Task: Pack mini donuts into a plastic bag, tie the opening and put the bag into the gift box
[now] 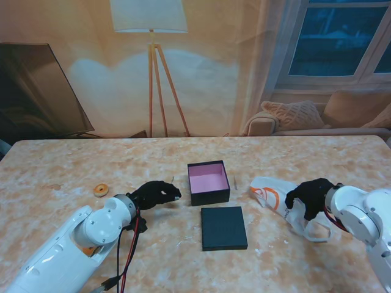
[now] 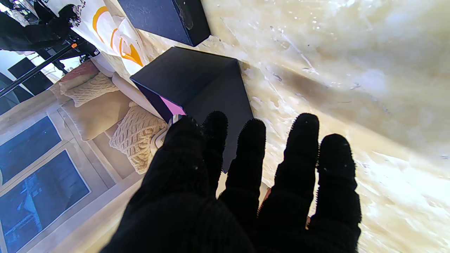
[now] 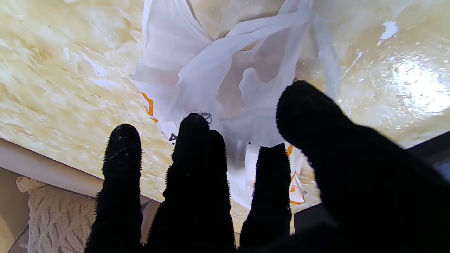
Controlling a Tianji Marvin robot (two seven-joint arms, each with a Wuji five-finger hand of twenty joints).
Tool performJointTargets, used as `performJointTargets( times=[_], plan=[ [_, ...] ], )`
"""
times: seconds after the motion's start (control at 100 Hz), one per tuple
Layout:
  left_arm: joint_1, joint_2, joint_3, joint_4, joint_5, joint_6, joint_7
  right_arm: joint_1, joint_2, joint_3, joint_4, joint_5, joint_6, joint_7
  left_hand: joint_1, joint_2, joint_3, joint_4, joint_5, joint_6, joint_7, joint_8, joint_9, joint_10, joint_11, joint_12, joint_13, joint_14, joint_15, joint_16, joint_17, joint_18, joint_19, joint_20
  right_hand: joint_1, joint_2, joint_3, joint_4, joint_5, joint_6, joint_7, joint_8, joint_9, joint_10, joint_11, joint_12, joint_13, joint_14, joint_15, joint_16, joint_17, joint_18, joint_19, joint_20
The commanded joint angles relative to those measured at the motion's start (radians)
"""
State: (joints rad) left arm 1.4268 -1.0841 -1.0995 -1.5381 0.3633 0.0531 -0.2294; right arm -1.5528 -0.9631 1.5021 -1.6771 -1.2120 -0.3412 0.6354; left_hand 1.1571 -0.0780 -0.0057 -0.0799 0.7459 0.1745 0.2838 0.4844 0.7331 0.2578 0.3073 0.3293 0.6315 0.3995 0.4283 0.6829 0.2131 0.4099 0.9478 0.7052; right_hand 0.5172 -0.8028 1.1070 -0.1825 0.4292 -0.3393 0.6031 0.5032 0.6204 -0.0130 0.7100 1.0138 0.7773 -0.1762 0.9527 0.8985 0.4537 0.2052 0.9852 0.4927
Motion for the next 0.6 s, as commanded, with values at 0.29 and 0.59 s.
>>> performJointTargets(
  times=[0.29,0.59],
  plan=[
    [0.001,-0.001,0.000,-0.005,-0.001,-0.002,-0.016,0.018,-0.003,-0.031,0.034,-0.020,0.000,0.022,0.030,-0.003,-0.010,0.007,0.000,-0.023,0.010,0.010,-0.023,-0.001,0.001,0.006,0.008,0.007,0.018,0.015,-0.011,-0.001,0.001,-0.003,-0.005,-0.067,0.034,0.013,0.069,-0.052,0.046,0.028,-0.026,-0.008,0.014,0.020,-0.005,-0.017,0.015,0.015,0.007,0.005,-0.003,0.006],
    [0.000,-0.001,0.001,-0.004,-0.001,-0.001,-0.017,0.046,-0.001,-0.066,0.068,-0.063,0.001,0.011,0.030,-0.004,-0.010,0.007,-0.001,-0.024,0.009,0.010,-0.025,0.003,0.000,0.006,0.012,0.008,0.030,0.023,-0.011,-0.001,0.002,-0.002,-0.024,-0.083,0.047,0.010,0.164,-0.108,0.180,0.144,-0.028,0.004,0.000,0.008,-0.016,-0.003,0.000,0.008,0.006,0.011,-0.001,0.000]
  ],
)
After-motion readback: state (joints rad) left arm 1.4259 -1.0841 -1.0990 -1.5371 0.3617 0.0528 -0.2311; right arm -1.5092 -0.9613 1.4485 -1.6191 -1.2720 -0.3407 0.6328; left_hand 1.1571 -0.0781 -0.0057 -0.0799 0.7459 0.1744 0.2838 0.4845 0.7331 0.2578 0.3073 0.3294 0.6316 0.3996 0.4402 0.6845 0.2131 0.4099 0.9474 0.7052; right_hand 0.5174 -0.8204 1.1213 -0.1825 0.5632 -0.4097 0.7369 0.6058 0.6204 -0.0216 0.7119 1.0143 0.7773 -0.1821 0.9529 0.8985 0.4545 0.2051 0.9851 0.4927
